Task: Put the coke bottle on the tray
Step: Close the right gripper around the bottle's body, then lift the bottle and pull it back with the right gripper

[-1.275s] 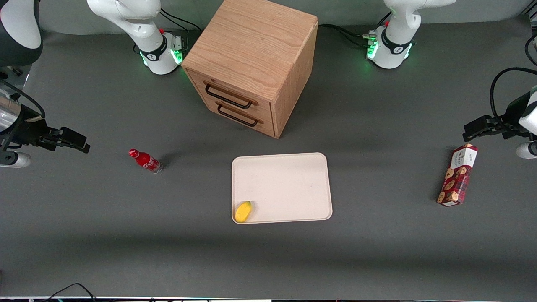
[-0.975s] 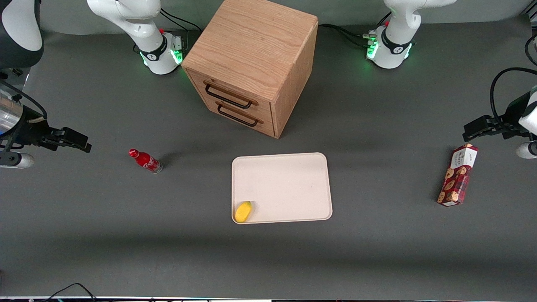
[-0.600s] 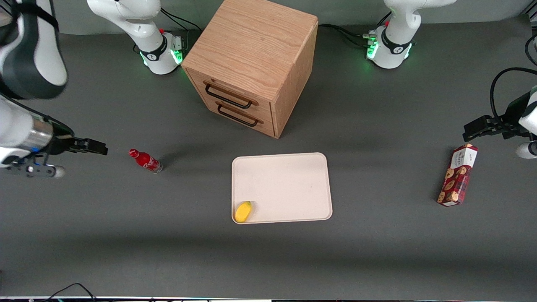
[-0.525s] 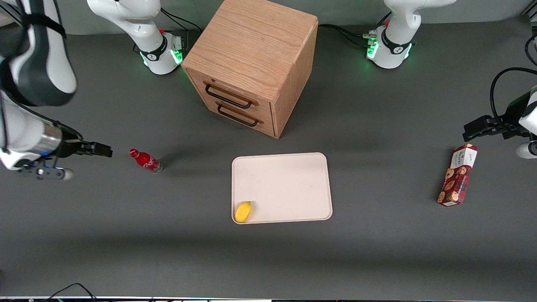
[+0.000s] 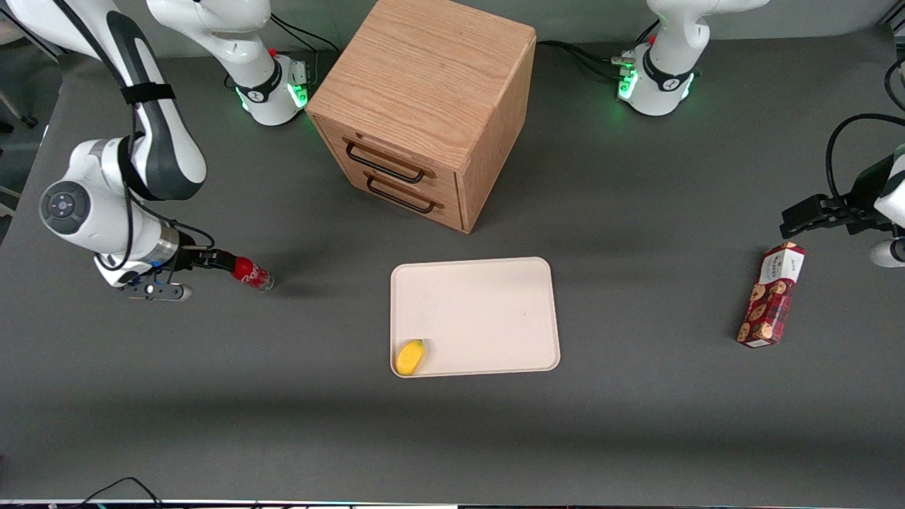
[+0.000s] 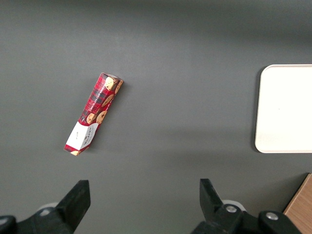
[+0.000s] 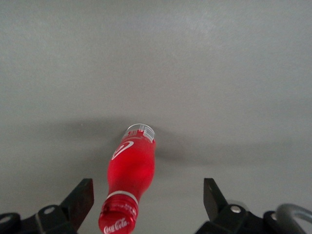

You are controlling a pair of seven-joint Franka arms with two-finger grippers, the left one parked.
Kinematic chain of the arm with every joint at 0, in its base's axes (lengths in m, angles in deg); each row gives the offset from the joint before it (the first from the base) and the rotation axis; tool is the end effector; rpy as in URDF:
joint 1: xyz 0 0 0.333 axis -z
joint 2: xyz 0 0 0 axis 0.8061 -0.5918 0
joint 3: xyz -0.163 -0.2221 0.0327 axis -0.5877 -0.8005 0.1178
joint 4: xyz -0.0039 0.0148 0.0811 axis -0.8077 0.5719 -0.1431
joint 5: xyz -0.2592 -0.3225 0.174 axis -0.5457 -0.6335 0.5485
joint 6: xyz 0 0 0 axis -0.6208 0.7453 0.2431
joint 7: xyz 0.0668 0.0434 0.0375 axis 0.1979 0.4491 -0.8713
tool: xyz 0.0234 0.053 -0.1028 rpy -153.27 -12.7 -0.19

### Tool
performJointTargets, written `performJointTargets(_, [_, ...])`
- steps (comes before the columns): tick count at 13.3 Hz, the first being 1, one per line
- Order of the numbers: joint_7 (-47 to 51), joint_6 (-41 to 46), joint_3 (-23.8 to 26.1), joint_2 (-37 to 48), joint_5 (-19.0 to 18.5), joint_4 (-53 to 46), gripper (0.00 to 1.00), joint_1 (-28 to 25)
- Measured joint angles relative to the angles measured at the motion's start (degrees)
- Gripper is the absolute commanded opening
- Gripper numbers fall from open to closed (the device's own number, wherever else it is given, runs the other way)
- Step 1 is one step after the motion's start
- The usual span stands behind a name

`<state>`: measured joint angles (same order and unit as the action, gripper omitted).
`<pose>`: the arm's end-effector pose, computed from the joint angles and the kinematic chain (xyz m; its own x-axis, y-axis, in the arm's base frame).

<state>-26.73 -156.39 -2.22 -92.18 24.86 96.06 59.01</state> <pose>0.5862 0.0073 0.2368 0.9926 -0.0878 -0.0834 -0.0865 -0.9961 0.0184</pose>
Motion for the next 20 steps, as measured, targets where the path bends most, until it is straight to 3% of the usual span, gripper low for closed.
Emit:
performJointTargets(5, [0.01, -1.14, 0.75, 0.40, 0.00, 1.70, 1.00, -0.29])
performJointTargets(6, [0.02, -1.15, 0.92, 0.43, 0.00, 1.76, 0.95, -0.29])
performJointTargets(10, [0.05, -1.19, 1.58, 0.44, 0.00, 2.10, 0.45, -0.35])
performJointTargets(11, [0.05, -1.19, 1.58, 0.44, 0.00, 2.20, 0.30, -0.34])
performJointTargets(12, [0.06, -1.19, 1.58, 0.44, 0.00, 2.29, 0.07, -0.34])
performJointTargets(13, [0.06, -1.19, 1.58, 0.44, 0.00, 2.31, 0.00, -0.34])
performJointTargets(20, [0.07, 2.34, 1.62, 0.89, -0.31, -0.60, 0.00, -0.33])
